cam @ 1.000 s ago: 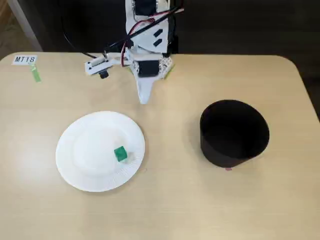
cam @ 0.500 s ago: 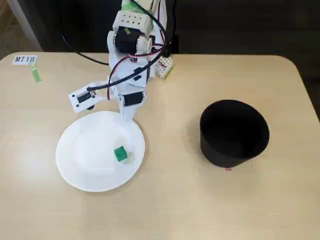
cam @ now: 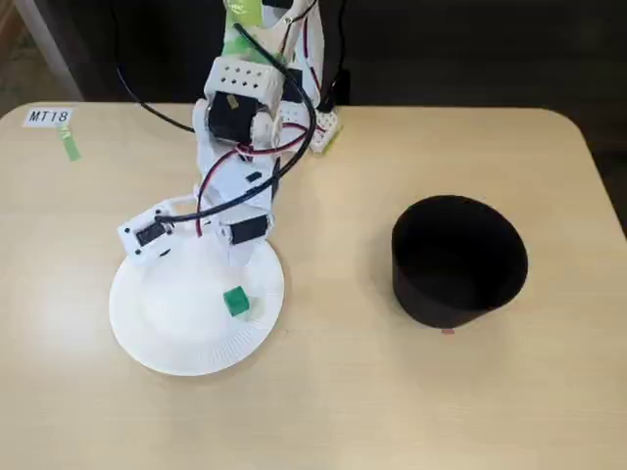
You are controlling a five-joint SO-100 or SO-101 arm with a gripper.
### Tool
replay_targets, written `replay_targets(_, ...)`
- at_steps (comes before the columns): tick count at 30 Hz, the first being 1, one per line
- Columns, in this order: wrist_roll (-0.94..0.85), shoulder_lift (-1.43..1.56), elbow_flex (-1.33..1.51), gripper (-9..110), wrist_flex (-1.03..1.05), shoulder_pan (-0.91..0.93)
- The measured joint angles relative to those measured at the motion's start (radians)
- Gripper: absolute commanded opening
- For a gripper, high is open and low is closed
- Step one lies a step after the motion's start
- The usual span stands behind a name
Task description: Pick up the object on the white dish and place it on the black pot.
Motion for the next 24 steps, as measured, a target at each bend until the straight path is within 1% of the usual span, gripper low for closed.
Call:
replay_targets(7, 0.008, -0.095, -0.064, 22, 0.000, 0.011)
replay_targets(24, 0.026, -0.311, -0.196, 20, 0.008, -0.028)
